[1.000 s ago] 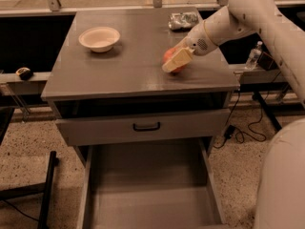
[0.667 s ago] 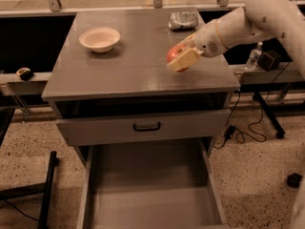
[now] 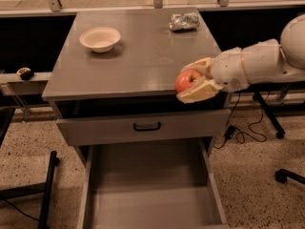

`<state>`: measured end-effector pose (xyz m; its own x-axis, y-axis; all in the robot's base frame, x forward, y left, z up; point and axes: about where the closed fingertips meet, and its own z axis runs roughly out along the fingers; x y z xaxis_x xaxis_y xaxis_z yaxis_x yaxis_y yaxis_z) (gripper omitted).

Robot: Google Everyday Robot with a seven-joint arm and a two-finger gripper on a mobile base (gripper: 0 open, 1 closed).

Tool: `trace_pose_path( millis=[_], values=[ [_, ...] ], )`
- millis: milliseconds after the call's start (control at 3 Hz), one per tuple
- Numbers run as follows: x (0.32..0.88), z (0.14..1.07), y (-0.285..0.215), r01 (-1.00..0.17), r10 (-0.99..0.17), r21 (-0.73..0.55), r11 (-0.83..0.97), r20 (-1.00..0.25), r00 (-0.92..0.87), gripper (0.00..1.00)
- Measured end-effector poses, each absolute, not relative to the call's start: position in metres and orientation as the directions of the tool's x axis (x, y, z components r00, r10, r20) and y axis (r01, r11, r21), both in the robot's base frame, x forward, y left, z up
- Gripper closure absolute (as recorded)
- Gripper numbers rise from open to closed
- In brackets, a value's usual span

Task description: Place apple into middle drawer

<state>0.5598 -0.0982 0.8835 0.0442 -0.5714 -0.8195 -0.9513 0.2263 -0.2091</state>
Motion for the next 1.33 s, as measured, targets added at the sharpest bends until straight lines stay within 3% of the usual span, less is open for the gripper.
trace_pose_path(
  millis=[333, 667, 1000, 1333],
  values=[
    [0.562, 0.886, -0.097, -0.95, -0.571, -0.215, 0.227, -0.82, 0.049, 1.0],
    [0.561, 0.831, -0.089, -0.956, -0.546, -0.173, 0.237, -0.838, 0.016, 1.0],
    [0.542, 0.744, -0.071, -0.972, -0.423, -0.098, 0.214, -0.906, -0.002, 1.0],
    [0.539, 0.705, -0.065, -0.98, -0.38, -0.087, 0.181, -0.925, 0.012, 1.0]
  ],
)
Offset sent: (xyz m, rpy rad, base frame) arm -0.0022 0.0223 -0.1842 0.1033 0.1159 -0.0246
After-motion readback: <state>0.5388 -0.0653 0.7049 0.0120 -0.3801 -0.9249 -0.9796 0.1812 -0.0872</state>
